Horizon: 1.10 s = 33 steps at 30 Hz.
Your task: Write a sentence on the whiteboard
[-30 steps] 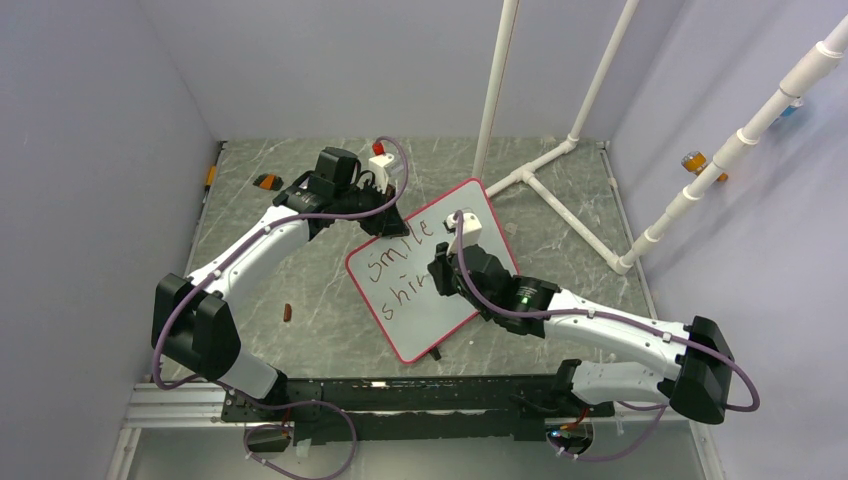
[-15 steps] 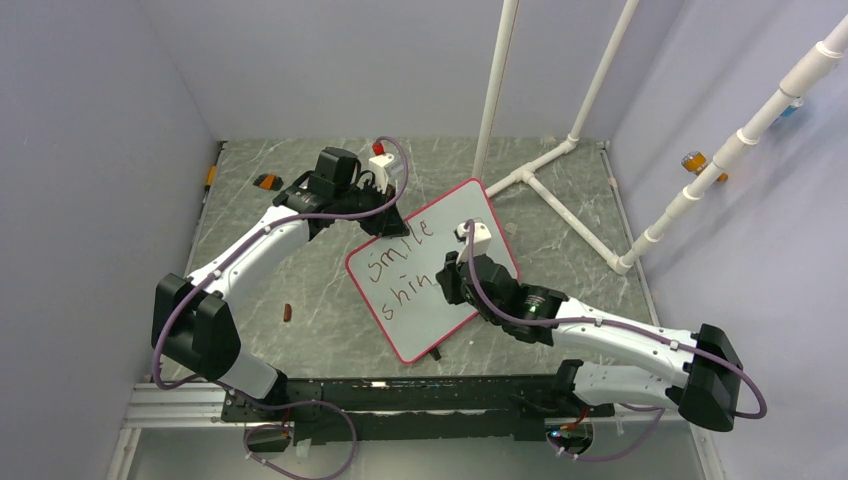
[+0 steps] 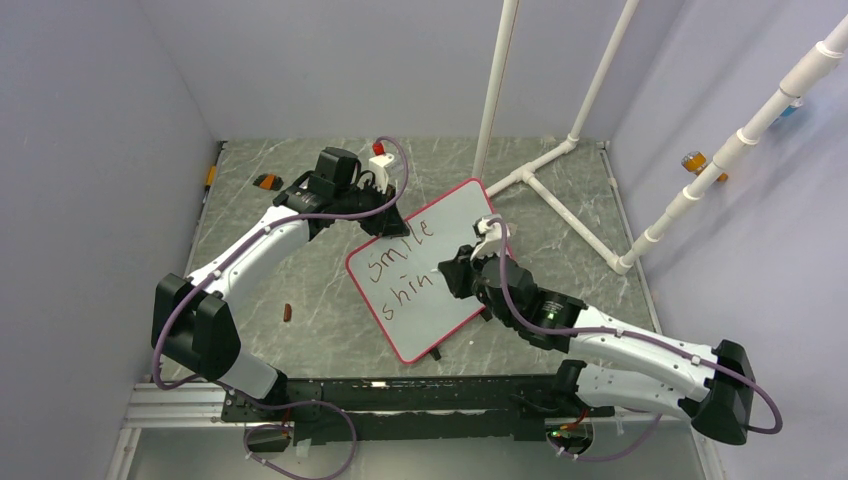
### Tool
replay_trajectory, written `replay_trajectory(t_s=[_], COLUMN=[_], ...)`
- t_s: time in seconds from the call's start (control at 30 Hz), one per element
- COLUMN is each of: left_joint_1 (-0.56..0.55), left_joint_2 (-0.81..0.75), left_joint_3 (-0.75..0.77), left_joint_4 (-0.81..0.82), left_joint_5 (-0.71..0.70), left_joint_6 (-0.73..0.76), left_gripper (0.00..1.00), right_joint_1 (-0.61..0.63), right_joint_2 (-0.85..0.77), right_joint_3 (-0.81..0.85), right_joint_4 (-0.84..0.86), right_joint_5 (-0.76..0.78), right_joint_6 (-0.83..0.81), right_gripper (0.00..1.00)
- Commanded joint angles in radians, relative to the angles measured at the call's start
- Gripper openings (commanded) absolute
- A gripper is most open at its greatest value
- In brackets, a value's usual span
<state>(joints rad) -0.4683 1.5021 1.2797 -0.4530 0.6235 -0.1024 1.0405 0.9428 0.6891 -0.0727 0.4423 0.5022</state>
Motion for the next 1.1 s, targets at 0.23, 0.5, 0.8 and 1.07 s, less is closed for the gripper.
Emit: replay_trajectory(t_s=[0.23,0.5,0.8,1.07], left_joint_1=[0.004,0.005,0.005,0.004], left_joint_2=[-0.038,-0.039,-0.042,-0.04], left_joint_3=[0.014,0.014,0.014,0.016], left_joint_4=[0.063,0.063,0.061,0.06], left_joint_5=[-0.088,-0.088,-0.089,-0.088], left_joint_6=[0.067,0.066,0.066,0.067], left_gripper=[0.0,0.0,0.0,0.0], right_joint_1=[-0.041,-0.059,-0.081,-0.111], right_joint_2=[0.037,0.052,0.049,0.031], right_joint_3=[-0.037,-0.06,-0.088,-0.074], right_joint_4=[0.144,0.159,0.144,0.114], right_joint_5=[0.002,-0.014,-0.005,0.025], right_joint_6=[0.024,0.043,0.068,0.059], right_gripper=[0.0,0.0,0.0,0.0])
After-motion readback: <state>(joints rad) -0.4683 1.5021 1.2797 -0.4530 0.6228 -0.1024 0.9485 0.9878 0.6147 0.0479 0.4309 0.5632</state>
